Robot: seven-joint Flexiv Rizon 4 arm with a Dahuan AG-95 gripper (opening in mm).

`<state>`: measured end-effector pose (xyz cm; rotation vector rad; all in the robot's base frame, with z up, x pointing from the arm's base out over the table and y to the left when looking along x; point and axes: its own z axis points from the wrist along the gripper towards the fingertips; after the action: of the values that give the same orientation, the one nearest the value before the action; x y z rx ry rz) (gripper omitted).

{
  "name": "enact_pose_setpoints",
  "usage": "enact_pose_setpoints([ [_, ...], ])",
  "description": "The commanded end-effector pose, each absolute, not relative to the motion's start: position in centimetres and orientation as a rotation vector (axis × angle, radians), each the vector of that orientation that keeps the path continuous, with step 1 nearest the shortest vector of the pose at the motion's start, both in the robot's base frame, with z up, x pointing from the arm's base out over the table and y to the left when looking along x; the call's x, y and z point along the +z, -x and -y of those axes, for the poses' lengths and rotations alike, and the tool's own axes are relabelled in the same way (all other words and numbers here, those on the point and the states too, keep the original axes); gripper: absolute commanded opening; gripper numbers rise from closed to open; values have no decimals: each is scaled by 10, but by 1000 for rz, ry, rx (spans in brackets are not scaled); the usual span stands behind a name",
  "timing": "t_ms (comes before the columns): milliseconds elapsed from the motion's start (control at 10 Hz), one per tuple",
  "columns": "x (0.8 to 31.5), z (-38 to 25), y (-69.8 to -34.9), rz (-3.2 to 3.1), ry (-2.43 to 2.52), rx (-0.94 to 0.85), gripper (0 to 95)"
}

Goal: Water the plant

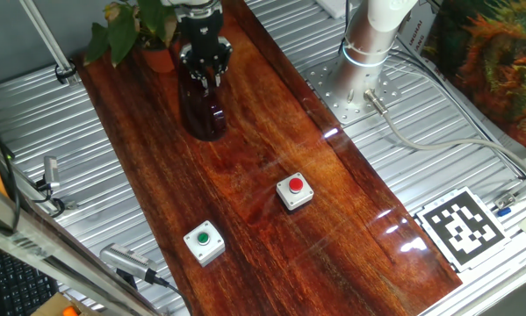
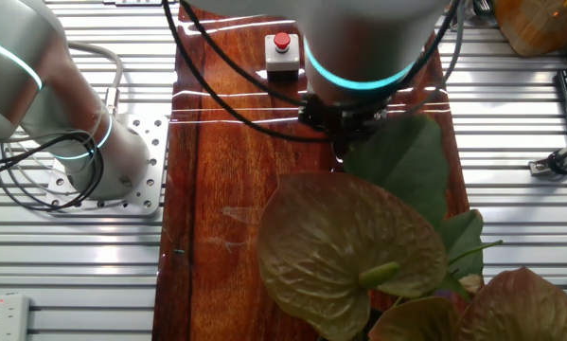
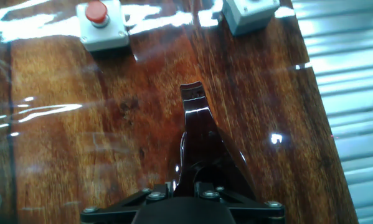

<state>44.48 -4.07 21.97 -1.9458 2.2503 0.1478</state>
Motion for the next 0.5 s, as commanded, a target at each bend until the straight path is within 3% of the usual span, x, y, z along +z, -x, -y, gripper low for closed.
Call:
enact_pose_setpoints([
  [100,220,41,-444,-2247,1960,138,0],
  [500,220,41,-444,-2323,1973,78,0],
])
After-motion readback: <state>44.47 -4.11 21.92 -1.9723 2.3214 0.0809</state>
